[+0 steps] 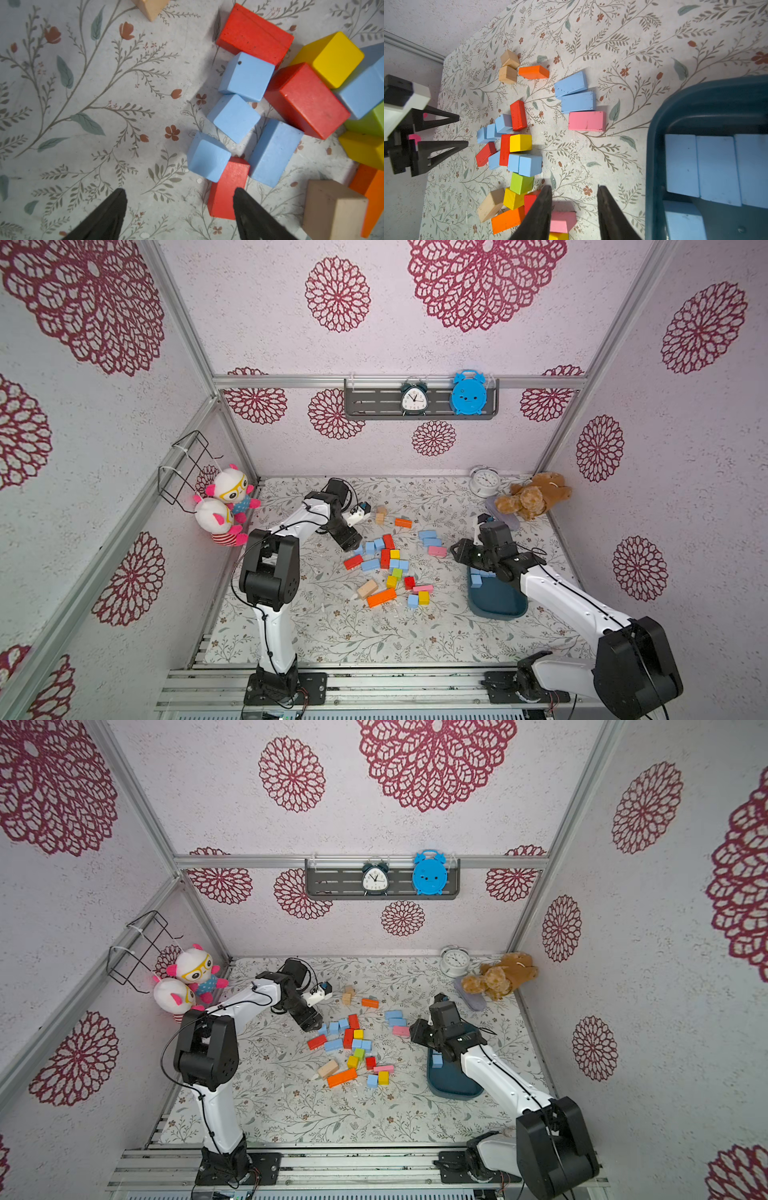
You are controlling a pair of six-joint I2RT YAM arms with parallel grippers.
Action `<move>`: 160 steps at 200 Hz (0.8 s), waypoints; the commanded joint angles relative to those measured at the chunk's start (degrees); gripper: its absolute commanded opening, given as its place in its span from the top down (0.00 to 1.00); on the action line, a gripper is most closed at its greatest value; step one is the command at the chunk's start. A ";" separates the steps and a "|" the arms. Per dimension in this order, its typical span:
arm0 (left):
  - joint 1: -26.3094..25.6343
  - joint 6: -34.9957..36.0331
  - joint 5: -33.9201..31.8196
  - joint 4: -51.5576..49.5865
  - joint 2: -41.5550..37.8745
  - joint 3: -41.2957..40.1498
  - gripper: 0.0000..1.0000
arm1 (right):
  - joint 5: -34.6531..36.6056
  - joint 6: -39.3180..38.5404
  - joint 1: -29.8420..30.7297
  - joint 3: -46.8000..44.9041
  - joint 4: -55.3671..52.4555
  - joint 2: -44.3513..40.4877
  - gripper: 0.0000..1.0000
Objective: Pick out the blue building blocks
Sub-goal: Pick up the building block from the center of the board.
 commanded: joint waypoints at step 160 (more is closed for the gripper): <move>-1.28 4.03 2.05 0.32 5.87 2.96 0.31 | -0.95 0.56 3.25 1.83 4.00 3.03 0.65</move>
